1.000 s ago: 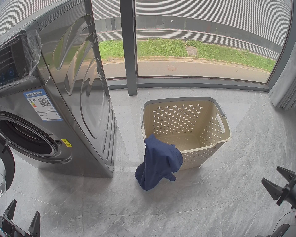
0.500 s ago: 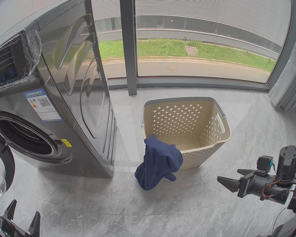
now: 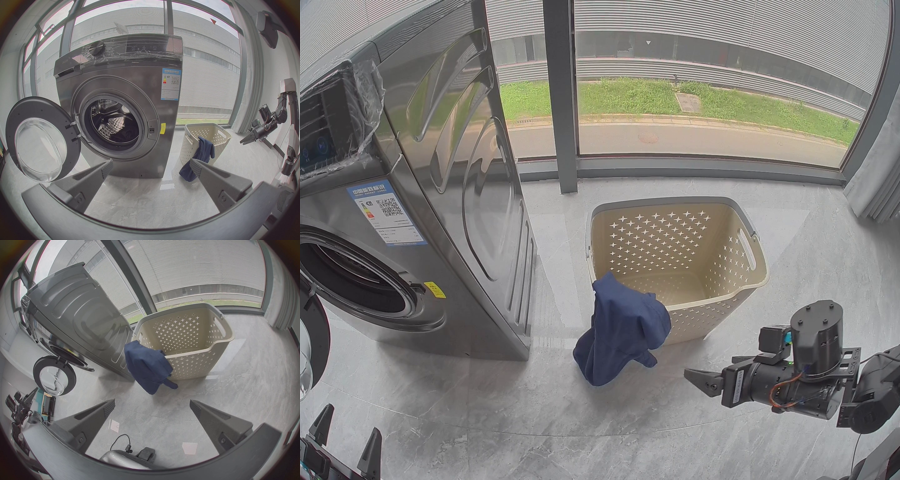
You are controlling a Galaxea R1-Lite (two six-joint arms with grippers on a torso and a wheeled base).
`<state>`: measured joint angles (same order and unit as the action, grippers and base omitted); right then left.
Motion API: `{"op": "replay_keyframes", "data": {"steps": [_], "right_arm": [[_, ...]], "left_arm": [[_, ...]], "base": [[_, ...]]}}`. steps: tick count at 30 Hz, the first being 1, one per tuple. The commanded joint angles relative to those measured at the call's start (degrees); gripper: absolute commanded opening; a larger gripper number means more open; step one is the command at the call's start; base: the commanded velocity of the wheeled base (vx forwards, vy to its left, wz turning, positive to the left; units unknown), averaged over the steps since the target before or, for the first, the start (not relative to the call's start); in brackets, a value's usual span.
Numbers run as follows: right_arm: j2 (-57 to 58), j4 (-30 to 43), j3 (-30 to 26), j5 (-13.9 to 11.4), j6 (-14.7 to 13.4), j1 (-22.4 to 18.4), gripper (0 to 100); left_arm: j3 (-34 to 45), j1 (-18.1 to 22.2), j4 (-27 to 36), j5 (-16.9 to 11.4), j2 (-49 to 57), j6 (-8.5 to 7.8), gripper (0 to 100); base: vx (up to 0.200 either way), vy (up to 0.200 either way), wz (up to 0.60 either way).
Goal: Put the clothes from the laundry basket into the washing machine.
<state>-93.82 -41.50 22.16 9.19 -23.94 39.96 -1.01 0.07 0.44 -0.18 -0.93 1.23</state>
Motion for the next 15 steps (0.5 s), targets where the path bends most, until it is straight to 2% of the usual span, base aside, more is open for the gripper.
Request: {"op": "replay_keyframes", "data": {"steps": [1,8,15], "right_arm": [[-7.9,-4.3,0.8,-0.1,-0.1,1.1,100],[-18.8,-16.6,1.5,0.2,0.2,2.3,100],[-24.1,-17.2,5.5,0.7,0.1,4.6,100]], "left_arm": [[0.8,0.0,0.0,0.0,0.8,0.09,100],[0.8,0.0,0.0,0.0,0.8,0.09,100],[0.8,0.0,0.0,0.0,0.8,0.09,100]], "base": [[0.000,0.000,0.00],[0.000,0.000,0.00],[0.000,0.000,0.00]]}}
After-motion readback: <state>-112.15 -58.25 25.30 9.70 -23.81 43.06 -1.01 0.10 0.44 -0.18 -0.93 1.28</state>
